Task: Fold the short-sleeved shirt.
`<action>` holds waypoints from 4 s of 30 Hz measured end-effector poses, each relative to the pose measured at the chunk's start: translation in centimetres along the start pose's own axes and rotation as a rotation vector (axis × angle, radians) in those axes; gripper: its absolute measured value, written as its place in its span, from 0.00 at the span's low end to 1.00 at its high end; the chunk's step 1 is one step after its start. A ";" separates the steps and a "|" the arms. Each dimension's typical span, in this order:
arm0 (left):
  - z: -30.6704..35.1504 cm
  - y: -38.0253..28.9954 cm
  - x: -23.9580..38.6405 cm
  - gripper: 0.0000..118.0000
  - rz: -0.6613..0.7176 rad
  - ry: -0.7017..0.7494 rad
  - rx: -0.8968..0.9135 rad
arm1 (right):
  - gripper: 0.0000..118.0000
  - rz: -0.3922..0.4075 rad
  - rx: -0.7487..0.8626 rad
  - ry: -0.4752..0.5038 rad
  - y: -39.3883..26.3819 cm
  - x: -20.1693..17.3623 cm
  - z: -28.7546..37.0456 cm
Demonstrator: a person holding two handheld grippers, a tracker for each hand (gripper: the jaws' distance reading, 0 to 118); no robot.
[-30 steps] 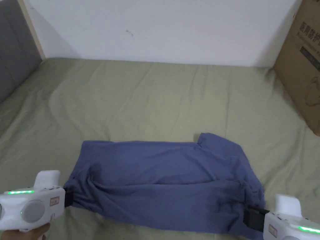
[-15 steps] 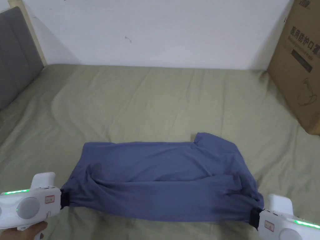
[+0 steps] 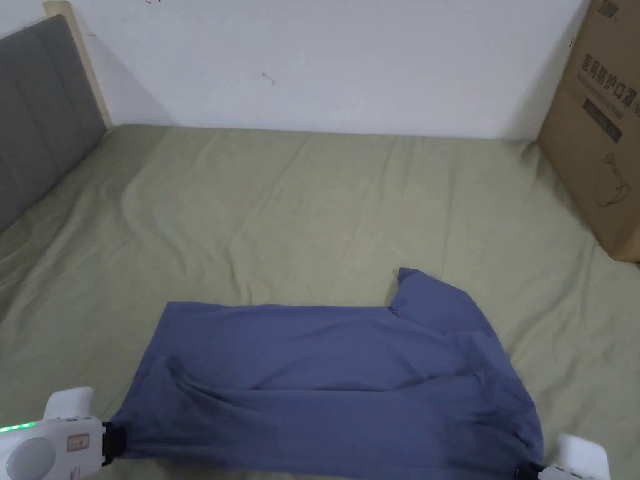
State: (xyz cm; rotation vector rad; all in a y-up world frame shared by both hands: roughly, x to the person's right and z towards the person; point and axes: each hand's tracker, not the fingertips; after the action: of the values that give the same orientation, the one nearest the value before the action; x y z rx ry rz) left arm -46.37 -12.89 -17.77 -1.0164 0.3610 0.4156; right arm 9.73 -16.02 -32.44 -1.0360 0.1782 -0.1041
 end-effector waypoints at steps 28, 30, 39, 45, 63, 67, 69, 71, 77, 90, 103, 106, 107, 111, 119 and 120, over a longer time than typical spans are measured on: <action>18.1 6.3 10.5 0.89 -0.131 -0.104 0.806 | 0.94 0.243 0.811 0.103 10.2 -11.2 20.1; 18.4 5.8 11.5 0.87 -0.121 -0.099 0.877 | 0.91 0.278 0.849 0.064 10.2 -11.7 19.9; 17.2 5.2 13.6 0.00 -0.189 -0.191 0.859 | 0.00 0.313 0.876 0.064 9.6 -13.0 19.2; 14.3 7.9 13.5 0.00 -0.198 -0.140 0.729 | 0.00 0.301 0.851 0.061 10.5 -13.0 17.7; -7.9 20.4 7.1 0.67 -0.122 0.032 0.136 | 0.00 0.289 0.685 -0.006 16.7 -13.2 7.4; -13.3 21.8 5.7 0.67 -0.138 0.070 0.047 | 0.00 0.281 0.638 -0.019 17.3 -13.0 5.0; -14.9 22.0 5.6 0.67 -0.122 0.070 0.045 | 0.00 0.275 0.621 -0.026 17.4 -13.0 4.0; -16.2 22.2 5.7 0.65 -0.112 0.063 0.025 | 0.00 0.271 0.602 -0.030 17.5 -12.9 3.2; -17.0 21.5 6.6 0.20 -0.114 0.011 0.009 | 0.00 0.237 0.537 -0.030 18.0 -11.8 1.4; -8.5 20.5 7.3 0.02 -0.151 -0.116 0.193 | 0.94 0.183 0.148 -0.053 25.3 -6.4 -11.1; -7.4 19.6 8.0 0.02 -0.162 -0.111 0.192 | 0.44 0.259 -0.032 -0.052 25.7 -7.6 -19.0; -7.7 19.6 7.2 0.02 -0.135 -0.103 0.192 | 0.00 0.265 0.002 -0.029 26.0 -7.4 -17.0; -7.5 19.4 7.1 0.02 -0.129 -0.100 0.194 | 0.00 0.264 0.029 -0.019 26.1 -7.3 -15.9; -6.2 18.7 6.5 0.02 -0.109 -0.097 0.207 | 0.00 0.270 0.135 0.023 25.1 -7.4 -9.9; 0.6 14.7 5.9 0.02 -0.084 -0.090 0.268 | 0.00 0.230 0.282 0.138 18.9 -5.8 3.4; 1.3 14.1 5.6 0.02 -0.081 -0.091 0.273 | 0.00 0.224 0.296 0.148 18.0 -5.6 4.6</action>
State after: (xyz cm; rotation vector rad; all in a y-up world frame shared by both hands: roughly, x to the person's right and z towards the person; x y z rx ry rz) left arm -48.39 -4.32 -30.24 -0.7403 0.2844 0.3276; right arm 5.20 -2.11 -45.13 -0.7085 0.4002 -0.0032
